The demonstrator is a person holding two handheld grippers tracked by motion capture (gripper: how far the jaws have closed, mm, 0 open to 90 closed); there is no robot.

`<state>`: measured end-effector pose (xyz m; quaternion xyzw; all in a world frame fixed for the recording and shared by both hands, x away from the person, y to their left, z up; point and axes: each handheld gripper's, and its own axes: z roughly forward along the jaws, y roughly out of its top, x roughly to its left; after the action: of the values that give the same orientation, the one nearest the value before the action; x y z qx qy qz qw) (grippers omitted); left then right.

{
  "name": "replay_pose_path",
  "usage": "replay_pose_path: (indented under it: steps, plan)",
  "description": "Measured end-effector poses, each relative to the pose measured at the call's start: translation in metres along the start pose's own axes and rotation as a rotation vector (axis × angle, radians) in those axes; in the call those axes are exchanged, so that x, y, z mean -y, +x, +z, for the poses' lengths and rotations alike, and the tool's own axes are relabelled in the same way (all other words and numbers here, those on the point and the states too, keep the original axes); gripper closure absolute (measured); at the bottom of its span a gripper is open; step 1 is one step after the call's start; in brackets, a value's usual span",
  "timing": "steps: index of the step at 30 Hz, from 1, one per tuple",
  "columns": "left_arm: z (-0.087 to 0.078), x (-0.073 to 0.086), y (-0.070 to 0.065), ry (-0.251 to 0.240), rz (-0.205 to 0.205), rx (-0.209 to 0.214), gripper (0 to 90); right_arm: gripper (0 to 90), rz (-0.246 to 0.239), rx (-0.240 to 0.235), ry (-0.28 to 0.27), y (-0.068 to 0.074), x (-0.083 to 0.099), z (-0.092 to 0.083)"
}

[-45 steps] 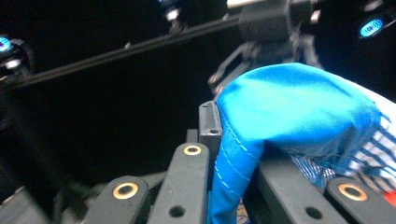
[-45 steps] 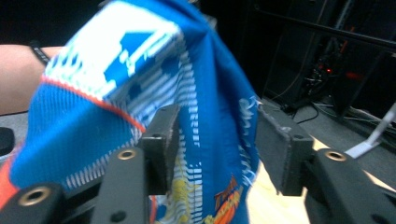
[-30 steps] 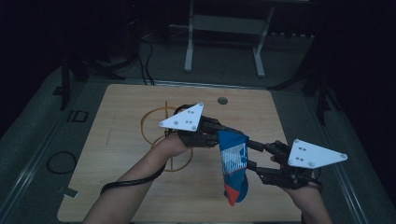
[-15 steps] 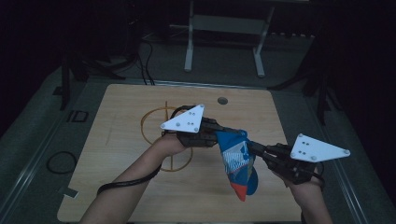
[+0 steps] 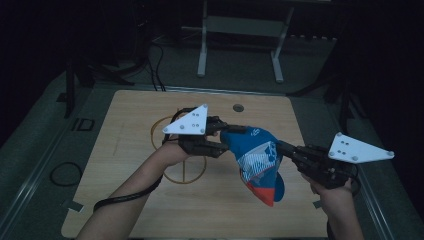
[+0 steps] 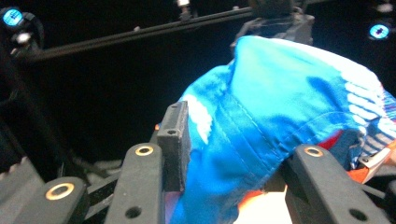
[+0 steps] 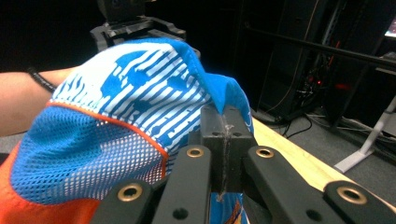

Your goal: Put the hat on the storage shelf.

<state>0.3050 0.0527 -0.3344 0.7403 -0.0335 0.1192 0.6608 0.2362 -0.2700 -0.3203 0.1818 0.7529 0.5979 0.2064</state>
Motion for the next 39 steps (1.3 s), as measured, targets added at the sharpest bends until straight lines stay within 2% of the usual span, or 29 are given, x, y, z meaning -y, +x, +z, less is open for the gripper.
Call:
replay_pose_path:
  steps: [2,4,5,6,9,12,15,17,20,21,24,28,30,33,34,36,39]
  plan:
    - [-0.006,-0.003,0.000,0.041,0.003,-0.030,52.8,90.0,0.002,0.003,-0.006,-0.003,-0.002,-0.002]
    - [-0.012,-0.003,-0.001,0.063,0.002,-0.040,52.0,90.0,-0.004,0.009,-0.005,-0.003,-0.005,-0.002]
    - [-0.012,-0.003,-0.001,0.063,0.002,-0.040,51.8,90.0,-0.012,0.025,0.000,-0.003,-0.006,-0.002]
    - [-0.019,-0.002,-0.001,0.076,0.002,-0.058,49.9,90.0,-0.012,0.030,0.000,-0.004,-0.006,-0.002]
    - [-0.031,-0.001,0.000,0.082,-0.030,-0.089,45.3,90.0,0.002,0.029,-0.010,-0.008,-0.008,-0.002]
    - [-0.043,-0.002,-0.002,0.092,-0.040,-0.125,42.4,90.0,0.010,0.030,-0.020,-0.011,-0.011,-0.001]
    - [-0.057,-0.003,-0.007,0.105,-0.039,-0.170,37.0,90.0,0.008,0.039,-0.024,-0.013,-0.016,0.003]
    - [-0.067,-0.002,-0.009,0.111,-0.050,-0.202,30.3,90.0,0.005,0.046,-0.026,-0.014,-0.020,0.007]
    - [-0.081,0.001,-0.011,0.135,-0.067,-0.268,23.5,90.0,-0.001,0.056,-0.030,-0.016,-0.027,0.014]
    - [-0.085,0.002,-0.012,0.142,-0.069,-0.290,18.5,90.0,0.000,0.054,-0.033,-0.017,-0.029,0.017]
    - [-0.102,0.011,-0.015,0.143,-0.080,-0.360,13.3,90.0,0.003,0.050,-0.033,-0.019,-0.034,0.028]
    - [-0.121,0.024,-0.020,0.177,-0.088,-0.453,7.0,90.0,0.004,0.033,-0.031,-0.019,-0.041,0.045]
    - [-0.130,0.030,-0.021,0.177,-0.111,-0.476,3.1,90.0,-0.002,0.026,-0.027,-0.018,-0.046,0.054]
    - [-0.145,0.039,-0.025,0.184,-0.141,-0.496,2.6,90.0,-0.009,0.016,-0.021,-0.016,-0.053,0.066]
    - [-0.150,0.043,-0.027,0.183,-0.139,-0.515,2.6,90.0,-0.010,0.012,-0.021,-0.015,-0.056,0.072]
    - [-0.161,0.052,-0.031,0.177,-0.160,-0.522,2.6,90.0,-0.012,0.002,-0.022,-0.014,-0.061,0.081]
    - [-0.175,0.067,-0.040,0.173,-0.155,-0.577,2.6,90.0,-0.014,-0.006,-0.020,-0.012,-0.067,0.096]
